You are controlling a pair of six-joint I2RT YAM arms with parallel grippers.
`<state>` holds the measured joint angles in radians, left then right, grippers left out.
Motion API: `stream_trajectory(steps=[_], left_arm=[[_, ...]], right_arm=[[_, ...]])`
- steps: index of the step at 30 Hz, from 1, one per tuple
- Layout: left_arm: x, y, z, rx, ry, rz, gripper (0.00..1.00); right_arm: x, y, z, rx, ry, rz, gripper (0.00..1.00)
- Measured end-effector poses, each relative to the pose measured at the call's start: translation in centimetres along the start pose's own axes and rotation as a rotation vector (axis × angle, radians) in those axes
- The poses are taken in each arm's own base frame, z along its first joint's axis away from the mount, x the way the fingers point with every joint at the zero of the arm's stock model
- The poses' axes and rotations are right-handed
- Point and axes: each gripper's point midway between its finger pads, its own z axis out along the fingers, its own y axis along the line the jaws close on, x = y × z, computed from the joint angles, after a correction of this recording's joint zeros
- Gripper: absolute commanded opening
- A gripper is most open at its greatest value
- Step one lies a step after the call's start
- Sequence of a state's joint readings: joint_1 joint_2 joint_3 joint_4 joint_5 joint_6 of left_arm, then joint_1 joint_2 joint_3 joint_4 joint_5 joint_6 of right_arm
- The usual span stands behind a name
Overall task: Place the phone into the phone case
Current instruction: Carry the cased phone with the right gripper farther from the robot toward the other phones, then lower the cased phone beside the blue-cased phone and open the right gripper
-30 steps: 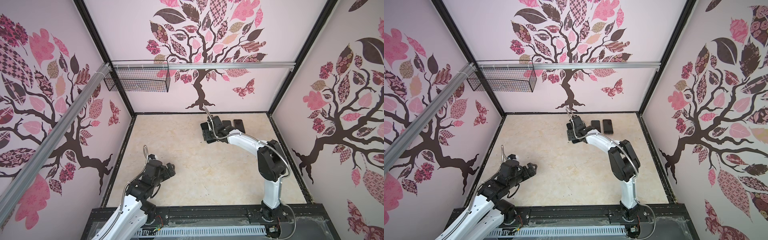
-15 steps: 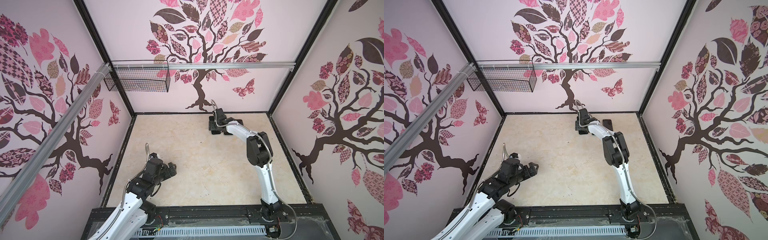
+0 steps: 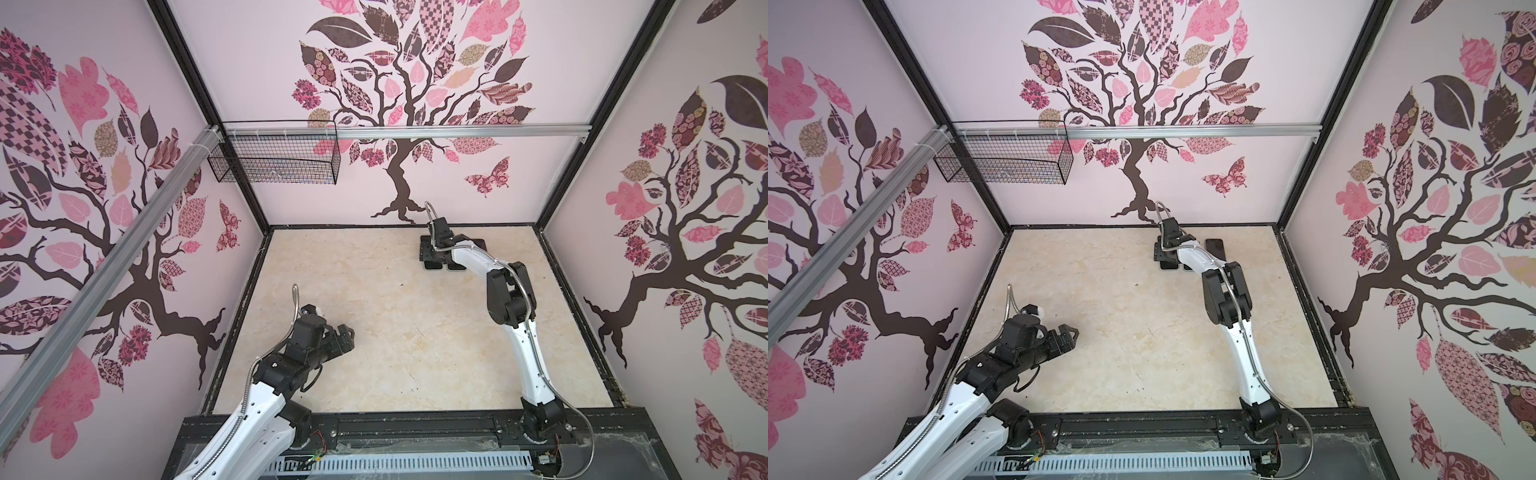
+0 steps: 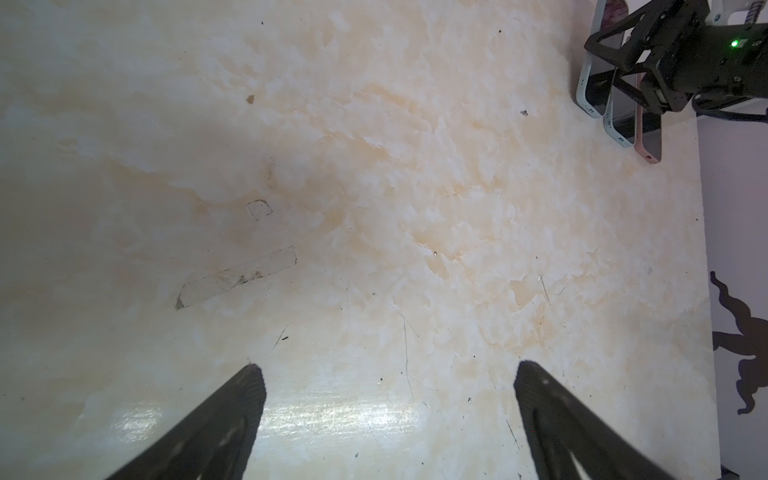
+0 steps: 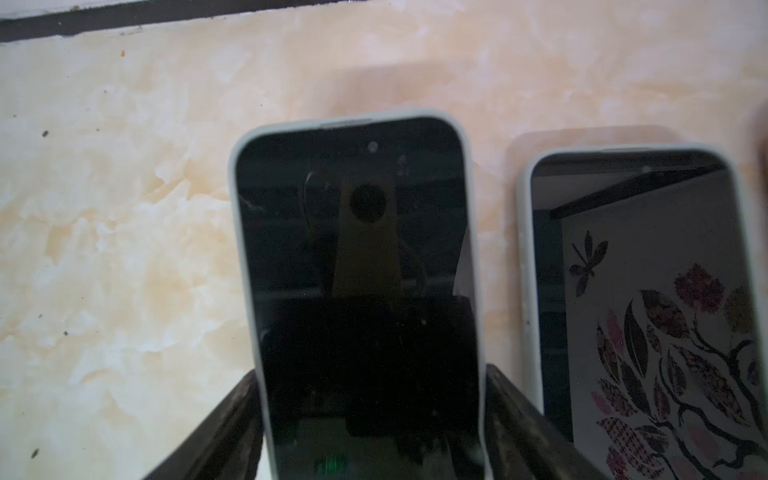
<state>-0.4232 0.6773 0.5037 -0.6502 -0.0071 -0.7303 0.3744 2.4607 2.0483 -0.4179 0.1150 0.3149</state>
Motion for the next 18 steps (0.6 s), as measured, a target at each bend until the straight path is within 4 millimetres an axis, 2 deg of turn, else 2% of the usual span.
stream_trajectory(steps=[2, 6, 11, 18], left_arm=[[0.1, 0.1, 0.0, -0.007, 0.003, -0.001, 0.97], [-0.1, 0.2, -0.1, -0.015, -0.002, -0.002, 0.97], [-1.0, 1.0, -0.2, -0.069, -0.047, 0.0, 0.97], [-3.5, 2.3, 0.1, -0.221, -0.113, 0.055, 0.97]], right_arm=[[0.1, 0.0, 0.2, 0.0, 0.0, 0.0, 0.35], [0.3, 0.1, 0.4, -0.007, 0.006, 0.0, 0.58], [0.3, 0.2, 0.4, -0.018, 0.011, 0.002, 0.71], [0.7, 0.3, 0.6, -0.034, 0.014, 0.0, 0.99]])
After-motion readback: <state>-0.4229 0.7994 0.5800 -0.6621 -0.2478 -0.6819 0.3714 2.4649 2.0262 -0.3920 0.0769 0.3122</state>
